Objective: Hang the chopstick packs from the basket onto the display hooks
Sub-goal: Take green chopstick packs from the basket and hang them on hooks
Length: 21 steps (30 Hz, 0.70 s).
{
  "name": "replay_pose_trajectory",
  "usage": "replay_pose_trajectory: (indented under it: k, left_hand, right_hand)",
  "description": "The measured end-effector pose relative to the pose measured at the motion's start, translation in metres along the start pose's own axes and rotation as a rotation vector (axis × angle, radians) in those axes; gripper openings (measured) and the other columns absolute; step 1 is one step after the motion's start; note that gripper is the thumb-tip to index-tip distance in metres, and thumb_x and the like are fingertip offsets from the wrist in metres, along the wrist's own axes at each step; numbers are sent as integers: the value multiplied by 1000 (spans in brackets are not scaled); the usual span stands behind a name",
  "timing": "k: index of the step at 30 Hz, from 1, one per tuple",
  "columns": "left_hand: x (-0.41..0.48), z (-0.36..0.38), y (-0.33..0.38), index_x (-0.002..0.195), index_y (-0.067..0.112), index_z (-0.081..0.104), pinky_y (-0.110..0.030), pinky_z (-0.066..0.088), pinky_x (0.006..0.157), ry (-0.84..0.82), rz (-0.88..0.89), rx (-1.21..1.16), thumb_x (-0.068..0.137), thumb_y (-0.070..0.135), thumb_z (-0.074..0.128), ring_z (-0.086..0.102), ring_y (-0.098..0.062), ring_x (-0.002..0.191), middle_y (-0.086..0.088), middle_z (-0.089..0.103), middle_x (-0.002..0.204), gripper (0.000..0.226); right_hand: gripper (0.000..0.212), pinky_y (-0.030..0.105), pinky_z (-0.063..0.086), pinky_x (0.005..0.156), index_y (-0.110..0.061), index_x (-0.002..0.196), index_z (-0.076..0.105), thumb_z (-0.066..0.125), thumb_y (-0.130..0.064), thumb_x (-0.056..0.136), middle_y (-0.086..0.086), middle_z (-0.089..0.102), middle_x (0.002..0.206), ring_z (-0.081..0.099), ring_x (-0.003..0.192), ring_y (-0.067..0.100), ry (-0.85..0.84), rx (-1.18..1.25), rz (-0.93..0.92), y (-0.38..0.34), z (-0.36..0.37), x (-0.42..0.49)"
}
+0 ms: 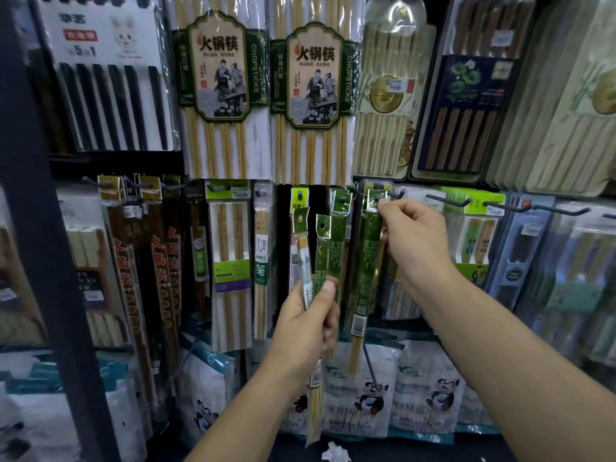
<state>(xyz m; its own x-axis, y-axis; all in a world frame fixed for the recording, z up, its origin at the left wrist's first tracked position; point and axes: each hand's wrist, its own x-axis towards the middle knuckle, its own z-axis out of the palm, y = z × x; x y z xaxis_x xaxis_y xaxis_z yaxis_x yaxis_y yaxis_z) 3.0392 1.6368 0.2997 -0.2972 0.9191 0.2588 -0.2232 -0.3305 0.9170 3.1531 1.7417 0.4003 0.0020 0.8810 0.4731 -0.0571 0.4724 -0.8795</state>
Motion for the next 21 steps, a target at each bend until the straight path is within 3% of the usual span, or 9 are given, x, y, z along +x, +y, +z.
replay_pose_trajectory:
  k: [2,4,7,9,10,12,15,18,21]
  left_hand:
    - [1,-1,0,130,7,48,-21,30,42,-2,-6,-40,96,35,62,35,-10,50,3,47,63,46]
    - [2,-2,-1,148,0,28,-21,30,41,8,-11,-89,105,26,55,34,-10,50,1,46,65,58]
    - [3,-4,-2,154,-6,7,-21,30,39,11,-15,-125,108,20,45,38,-10,51,-2,48,68,65]
    - [2,-5,-3,154,-4,14,-22,30,40,27,-4,-125,108,19,43,42,-11,53,-3,52,72,59]
    - [2,-4,-3,152,0,26,-22,31,41,28,3,-130,109,19,43,45,-11,55,-4,54,76,50]
    - [1,-4,-2,127,13,49,-23,34,42,0,19,-134,109,20,46,50,-11,59,-5,57,82,19]
    - [0,1,1,105,20,51,-24,40,44,-23,34,-103,108,22,48,56,-13,63,-2,63,78,5]
    - [-1,3,1,111,21,52,-25,44,45,-28,32,-57,108,23,48,60,-13,63,0,65,76,5]
    - [-3,4,0,112,20,52,-27,47,46,-48,29,-32,107,22,49,62,-13,63,-2,65,77,6]
  right_hand:
    - [31,15,44,58,5,89,63,63,-25,98,6,43,71,40,62,16,1,-3,8,-1,0,2]
    - [33,18,45,67,8,89,62,62,-23,97,6,43,71,39,63,16,-2,-10,8,-1,1,3]
    - [34,24,48,81,11,87,59,62,-21,97,7,48,74,42,60,14,8,-46,6,5,3,3]
    - [33,18,48,72,6,86,64,63,-24,97,7,51,71,45,56,11,15,-69,21,9,1,2]
    - [30,13,47,63,1,84,67,64,-26,97,5,53,68,46,54,8,23,-81,22,11,0,1]
    - [20,6,42,51,-12,82,69,67,-27,95,-1,57,66,50,52,0,58,-85,8,13,-2,-5]
    - [20,11,41,54,-17,79,68,68,-30,95,-10,58,63,52,55,-3,0,-79,7,14,-1,-21]
    - [23,11,43,55,-22,75,73,68,-32,95,-15,60,59,51,54,-5,-179,-32,-27,11,4,-40]
    - [19,12,45,56,-24,77,73,69,-28,95,-15,58,59,52,57,0,-227,-51,-89,8,7,-47]
